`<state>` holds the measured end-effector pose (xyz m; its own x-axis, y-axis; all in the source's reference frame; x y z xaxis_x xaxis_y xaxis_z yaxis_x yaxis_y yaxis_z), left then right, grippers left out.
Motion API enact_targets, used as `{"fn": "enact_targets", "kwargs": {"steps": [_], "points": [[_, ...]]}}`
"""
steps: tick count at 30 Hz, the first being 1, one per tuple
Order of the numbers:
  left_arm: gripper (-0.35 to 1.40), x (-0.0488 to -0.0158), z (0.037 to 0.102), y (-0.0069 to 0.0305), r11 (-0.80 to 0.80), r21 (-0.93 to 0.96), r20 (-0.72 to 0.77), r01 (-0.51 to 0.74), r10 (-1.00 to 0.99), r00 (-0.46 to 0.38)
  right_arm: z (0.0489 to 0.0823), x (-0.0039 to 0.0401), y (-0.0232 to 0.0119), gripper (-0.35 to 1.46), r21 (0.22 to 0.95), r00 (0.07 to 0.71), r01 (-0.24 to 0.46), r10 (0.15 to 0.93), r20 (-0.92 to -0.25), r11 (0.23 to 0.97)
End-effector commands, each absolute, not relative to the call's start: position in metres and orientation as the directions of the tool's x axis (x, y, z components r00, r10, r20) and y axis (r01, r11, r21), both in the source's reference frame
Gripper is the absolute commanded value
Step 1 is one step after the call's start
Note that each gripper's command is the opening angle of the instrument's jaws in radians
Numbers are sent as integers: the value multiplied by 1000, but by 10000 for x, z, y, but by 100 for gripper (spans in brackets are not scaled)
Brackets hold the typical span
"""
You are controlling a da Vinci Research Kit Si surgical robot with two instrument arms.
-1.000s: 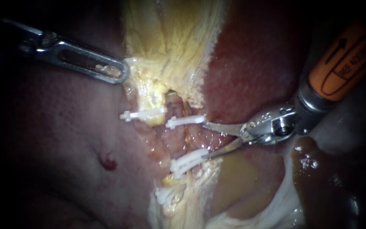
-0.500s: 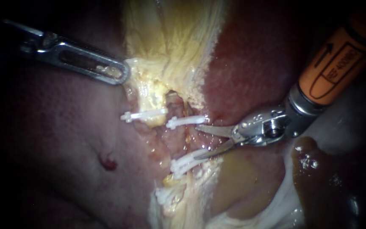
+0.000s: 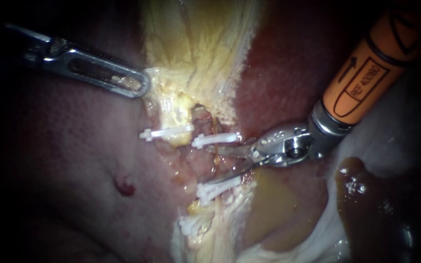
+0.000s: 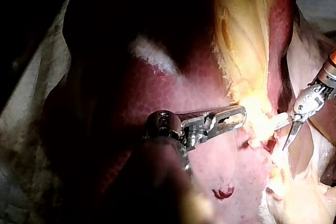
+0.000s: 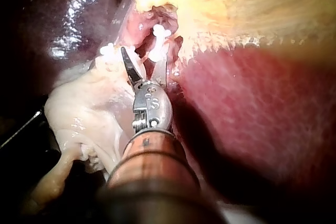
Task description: Go to the cutting position right tube
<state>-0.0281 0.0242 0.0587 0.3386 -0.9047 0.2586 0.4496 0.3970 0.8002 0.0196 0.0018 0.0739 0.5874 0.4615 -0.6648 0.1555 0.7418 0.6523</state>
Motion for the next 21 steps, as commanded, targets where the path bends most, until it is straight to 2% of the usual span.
{"fn": "enact_targets", "kwargs": {"steps": [1,11,21], "points": [[-35,-281,587,242,397,800,259,450,-905,339,739,195,18,144,650,578,177,456,-676,739],[-35,-282,586,242,397,800,258,450,-905,338,739,203,17,142,643,515,305,446,-732,703],[-35,-284,587,242,397,800,259,451,-905,337,739,220,6,137,640,498,350,443,-746,684]]}}
